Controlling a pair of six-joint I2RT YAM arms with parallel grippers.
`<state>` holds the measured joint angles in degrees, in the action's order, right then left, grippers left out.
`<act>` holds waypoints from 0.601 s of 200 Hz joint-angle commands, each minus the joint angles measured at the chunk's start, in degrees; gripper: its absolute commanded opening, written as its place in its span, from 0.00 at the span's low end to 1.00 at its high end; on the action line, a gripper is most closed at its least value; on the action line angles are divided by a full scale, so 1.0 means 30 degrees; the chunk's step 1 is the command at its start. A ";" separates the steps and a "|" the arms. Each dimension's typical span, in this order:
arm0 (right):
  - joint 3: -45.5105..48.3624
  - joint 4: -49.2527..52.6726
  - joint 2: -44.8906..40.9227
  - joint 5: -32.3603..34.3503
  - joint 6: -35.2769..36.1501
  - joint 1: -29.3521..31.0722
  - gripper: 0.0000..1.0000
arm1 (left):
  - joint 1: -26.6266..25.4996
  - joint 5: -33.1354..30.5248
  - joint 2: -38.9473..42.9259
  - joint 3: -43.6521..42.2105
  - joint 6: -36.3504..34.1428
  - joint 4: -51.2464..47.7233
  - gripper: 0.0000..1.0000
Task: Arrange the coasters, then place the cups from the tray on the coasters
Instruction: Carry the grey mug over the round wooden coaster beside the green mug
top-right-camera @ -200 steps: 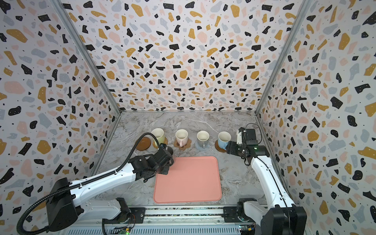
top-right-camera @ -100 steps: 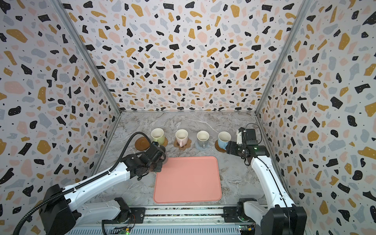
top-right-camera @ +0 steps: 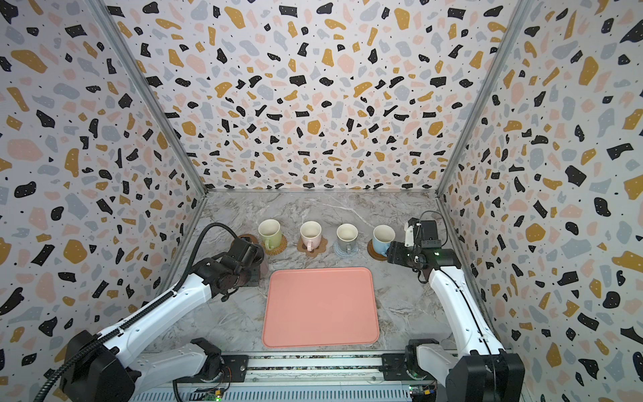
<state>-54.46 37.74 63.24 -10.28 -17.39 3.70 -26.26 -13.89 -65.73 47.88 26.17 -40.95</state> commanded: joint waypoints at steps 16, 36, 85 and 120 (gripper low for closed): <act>-0.0231 0.0510 -0.0523 0.0088 0.0317 -0.0080 0.71 | 0.1385 0.0736 -0.0354 0.0742 -0.1310 0.1800 0.13; -0.0246 0.0503 -0.0485 0.0073 0.0327 -0.0070 0.71 | 0.1782 0.0632 -0.1082 0.1370 -0.1853 0.1906 0.13; -0.0221 0.0744 -0.0707 0.0253 0.0366 -0.0083 0.72 | 0.3366 0.0995 -0.2190 0.2632 -0.2897 0.2270 0.13; -0.0232 0.0779 -0.0725 0.0293 0.0354 -0.0099 0.72 | 0.4720 0.1337 -0.2322 0.2996 -0.3512 0.2656 0.13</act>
<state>-54.46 38.74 62.28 -10.00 -16.82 3.68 -14.37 -9.87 -73.63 54.04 18.13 -38.17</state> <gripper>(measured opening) 0.717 0.160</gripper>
